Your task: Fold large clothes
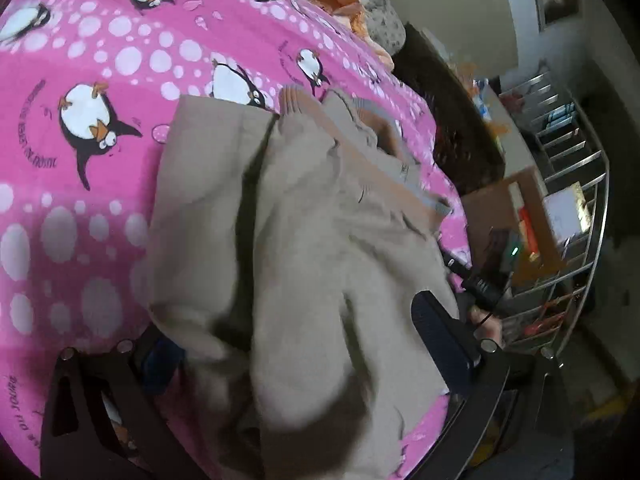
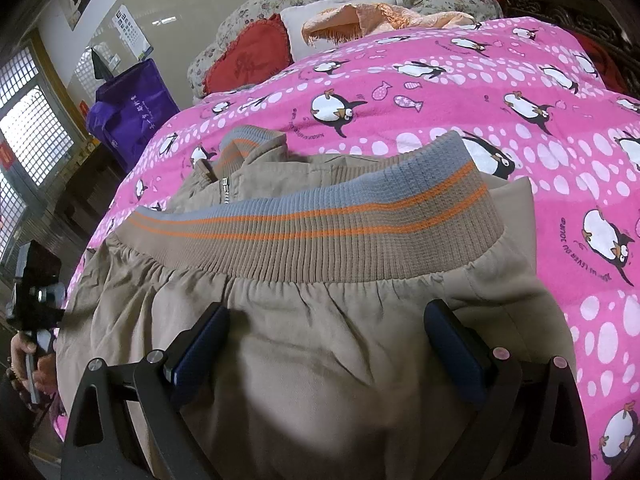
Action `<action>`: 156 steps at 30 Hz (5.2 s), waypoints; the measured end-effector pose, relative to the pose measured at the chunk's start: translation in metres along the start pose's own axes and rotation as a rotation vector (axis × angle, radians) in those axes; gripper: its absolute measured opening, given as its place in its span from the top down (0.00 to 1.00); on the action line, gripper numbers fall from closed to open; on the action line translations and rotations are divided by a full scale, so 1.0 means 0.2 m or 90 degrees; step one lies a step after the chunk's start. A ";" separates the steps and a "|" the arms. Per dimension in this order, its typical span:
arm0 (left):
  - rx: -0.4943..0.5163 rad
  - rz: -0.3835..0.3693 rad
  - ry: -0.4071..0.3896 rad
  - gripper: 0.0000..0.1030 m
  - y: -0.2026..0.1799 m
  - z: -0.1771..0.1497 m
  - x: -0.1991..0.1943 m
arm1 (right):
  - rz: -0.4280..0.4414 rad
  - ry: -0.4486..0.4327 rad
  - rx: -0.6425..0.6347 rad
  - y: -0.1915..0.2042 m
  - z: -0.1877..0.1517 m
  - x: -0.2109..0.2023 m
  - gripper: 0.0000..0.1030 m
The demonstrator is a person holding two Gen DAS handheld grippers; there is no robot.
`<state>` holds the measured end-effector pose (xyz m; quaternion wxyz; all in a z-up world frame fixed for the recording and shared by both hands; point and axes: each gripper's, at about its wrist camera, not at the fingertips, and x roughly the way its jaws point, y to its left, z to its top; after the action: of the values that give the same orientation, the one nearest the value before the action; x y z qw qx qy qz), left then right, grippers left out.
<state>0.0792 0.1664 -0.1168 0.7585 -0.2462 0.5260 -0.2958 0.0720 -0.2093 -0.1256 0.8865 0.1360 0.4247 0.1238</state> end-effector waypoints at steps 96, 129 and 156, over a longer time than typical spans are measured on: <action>-0.108 0.137 -0.164 0.26 -0.34 -0.19 0.13 | 0.409 -0.032 0.239 0.09 -0.28 -0.23 0.37; 0.082 0.054 -0.117 0.19 -0.91 -0.14 0.34 | 0.132 0.188 -0.002 -0.46 0.07 -0.37 0.74; 0.213 0.120 0.044 0.18 -1.05 -0.56 0.73 | -0.009 0.084 -0.028 -0.33 -0.45 -0.52 1.00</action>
<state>-0.0262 -0.0917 -0.1045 0.7945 -0.0558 0.5161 -0.3152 -0.0555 -0.2934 -0.1285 0.8602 0.1047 0.4803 0.1358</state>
